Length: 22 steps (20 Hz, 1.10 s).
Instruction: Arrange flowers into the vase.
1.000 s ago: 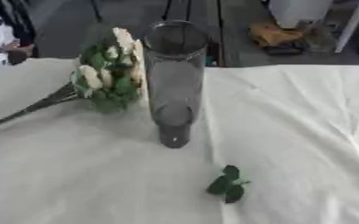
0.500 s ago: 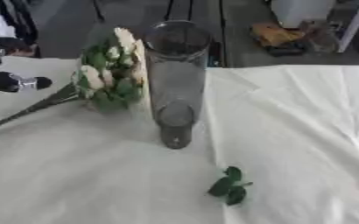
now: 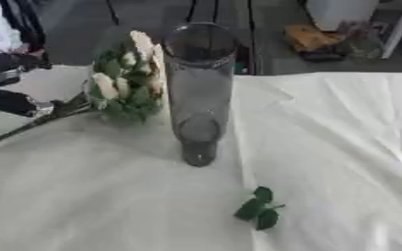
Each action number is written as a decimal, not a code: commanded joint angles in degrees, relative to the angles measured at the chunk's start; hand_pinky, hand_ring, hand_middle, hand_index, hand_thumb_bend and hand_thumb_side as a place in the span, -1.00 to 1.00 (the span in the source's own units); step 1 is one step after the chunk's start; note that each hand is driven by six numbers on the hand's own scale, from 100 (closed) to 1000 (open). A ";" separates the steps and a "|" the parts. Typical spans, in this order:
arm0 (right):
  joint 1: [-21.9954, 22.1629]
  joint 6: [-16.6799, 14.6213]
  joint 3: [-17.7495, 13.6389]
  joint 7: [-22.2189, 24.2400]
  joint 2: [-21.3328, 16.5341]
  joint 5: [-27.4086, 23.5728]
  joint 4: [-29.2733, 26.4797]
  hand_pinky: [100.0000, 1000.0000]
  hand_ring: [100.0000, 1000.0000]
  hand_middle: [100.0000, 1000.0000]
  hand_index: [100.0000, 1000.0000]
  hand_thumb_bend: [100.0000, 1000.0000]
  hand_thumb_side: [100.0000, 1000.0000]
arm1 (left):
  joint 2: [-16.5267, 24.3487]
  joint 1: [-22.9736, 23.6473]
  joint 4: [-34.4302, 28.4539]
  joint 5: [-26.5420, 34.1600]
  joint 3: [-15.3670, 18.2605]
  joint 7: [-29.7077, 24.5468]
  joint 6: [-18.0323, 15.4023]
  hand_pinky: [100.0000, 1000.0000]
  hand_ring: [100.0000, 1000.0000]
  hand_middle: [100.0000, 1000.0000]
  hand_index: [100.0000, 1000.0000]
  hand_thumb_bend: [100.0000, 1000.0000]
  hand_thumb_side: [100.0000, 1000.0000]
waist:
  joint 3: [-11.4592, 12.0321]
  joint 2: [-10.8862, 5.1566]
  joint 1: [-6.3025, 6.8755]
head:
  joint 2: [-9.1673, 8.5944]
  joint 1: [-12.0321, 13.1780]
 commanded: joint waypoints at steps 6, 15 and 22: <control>-0.72 0.13 0.10 -0.27 -0.20 -0.49 -0.71 0.15 0.26 0.02 0.44 -1.00 1.00 | -0.30 -1.93 1.30 1.10 0.13 1.41 -0.66 0.48 0.83 0.89 1.00 -0.25 0.46 | -0.51 -0.66 0.40 | -1.24 0.73; -0.92 0.27 0.22 -0.37 -0.01 -0.62 -0.71 0.15 0.26 0.01 0.44 -1.00 1.00 | -2.16 -2.67 4.95 -3.31 -0.18 2.55 -1.01 0.51 0.89 0.92 1.00 -0.37 0.34 | -1.09 -0.30 0.56 | -1.69 1.20; -1.11 0.22 0.37 -0.44 0.05 -0.73 -0.71 0.16 0.26 0.01 0.44 -1.00 1.00 | -3.07 -3.01 6.95 -5.97 0.10 2.42 -0.63 0.50 0.88 0.91 1.00 -0.48 0.30 | -1.54 -0.04 0.63 | -2.03 1.55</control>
